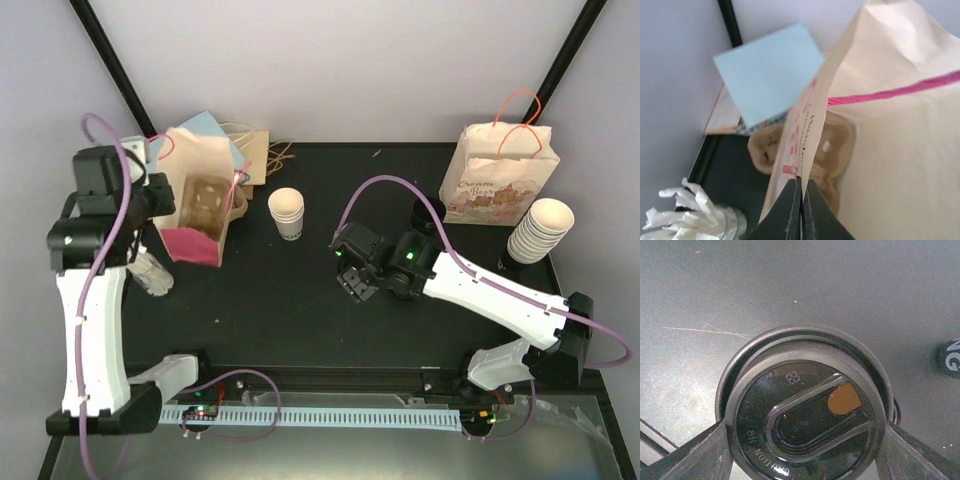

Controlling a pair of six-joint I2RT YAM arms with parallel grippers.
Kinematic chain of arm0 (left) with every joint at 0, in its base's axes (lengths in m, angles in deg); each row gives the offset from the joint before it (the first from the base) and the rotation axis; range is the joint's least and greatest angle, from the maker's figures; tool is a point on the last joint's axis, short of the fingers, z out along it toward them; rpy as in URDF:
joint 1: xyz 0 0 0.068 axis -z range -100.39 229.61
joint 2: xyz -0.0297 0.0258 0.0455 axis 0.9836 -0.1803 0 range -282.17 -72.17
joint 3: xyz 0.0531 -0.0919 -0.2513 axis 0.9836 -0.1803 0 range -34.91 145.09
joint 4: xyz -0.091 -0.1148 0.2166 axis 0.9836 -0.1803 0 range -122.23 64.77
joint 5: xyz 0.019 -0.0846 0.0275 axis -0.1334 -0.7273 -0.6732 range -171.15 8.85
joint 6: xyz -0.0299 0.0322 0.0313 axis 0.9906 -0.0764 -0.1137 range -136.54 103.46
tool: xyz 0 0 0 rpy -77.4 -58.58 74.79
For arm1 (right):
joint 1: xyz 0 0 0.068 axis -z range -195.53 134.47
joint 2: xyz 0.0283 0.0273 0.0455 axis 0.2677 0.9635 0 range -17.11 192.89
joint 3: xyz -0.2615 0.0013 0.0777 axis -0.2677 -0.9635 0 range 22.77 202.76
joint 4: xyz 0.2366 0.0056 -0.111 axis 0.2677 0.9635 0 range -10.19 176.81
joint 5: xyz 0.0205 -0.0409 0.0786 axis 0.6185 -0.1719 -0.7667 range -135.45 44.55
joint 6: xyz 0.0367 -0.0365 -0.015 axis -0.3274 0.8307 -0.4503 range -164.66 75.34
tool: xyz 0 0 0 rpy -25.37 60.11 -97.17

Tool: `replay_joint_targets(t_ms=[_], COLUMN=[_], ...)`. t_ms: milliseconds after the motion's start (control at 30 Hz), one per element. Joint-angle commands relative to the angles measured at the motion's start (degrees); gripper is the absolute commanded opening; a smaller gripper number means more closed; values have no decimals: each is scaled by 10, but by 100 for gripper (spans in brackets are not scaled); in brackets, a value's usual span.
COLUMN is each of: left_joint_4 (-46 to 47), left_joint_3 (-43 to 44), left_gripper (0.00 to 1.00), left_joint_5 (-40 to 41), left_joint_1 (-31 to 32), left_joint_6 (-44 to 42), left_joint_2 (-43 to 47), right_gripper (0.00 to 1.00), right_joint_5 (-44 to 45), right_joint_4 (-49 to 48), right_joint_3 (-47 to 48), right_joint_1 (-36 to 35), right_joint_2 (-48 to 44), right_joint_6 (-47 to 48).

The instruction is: Pack the takeout coffee

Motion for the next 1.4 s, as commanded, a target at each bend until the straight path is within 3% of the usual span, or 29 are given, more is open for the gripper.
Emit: replay_joint_targets(t_ms=[0,367,500,833,1100,1367], left_joint_4=[28,34,53,154,95,8], left_joint_3=[55,143,144,8,-77,-91], left_gripper=[2,1,2,2,2,1], left_joint_5=[-74,-208,-300,-520,-474,-275], left_joint_1=[-3,-1,-1,18,87,307], left_joint_6=[19,32,34,87,39,5], left_joint_2=[34,87,110,173,184,114], right_gripper=[65,63,63,63,63,63], right_joint_5=[15,22,30,56,61,67], right_joint_4=[9,18,22,37,41,37], right_joint_3=[-5,-24,-25,-17,5,-14], right_joint_1=[8,69,97,164,189,188], right_joint_2=[-20,-64,-87,-118,-130,-127], right_joint_6=[0,-24,-34,-48,-43,-45])
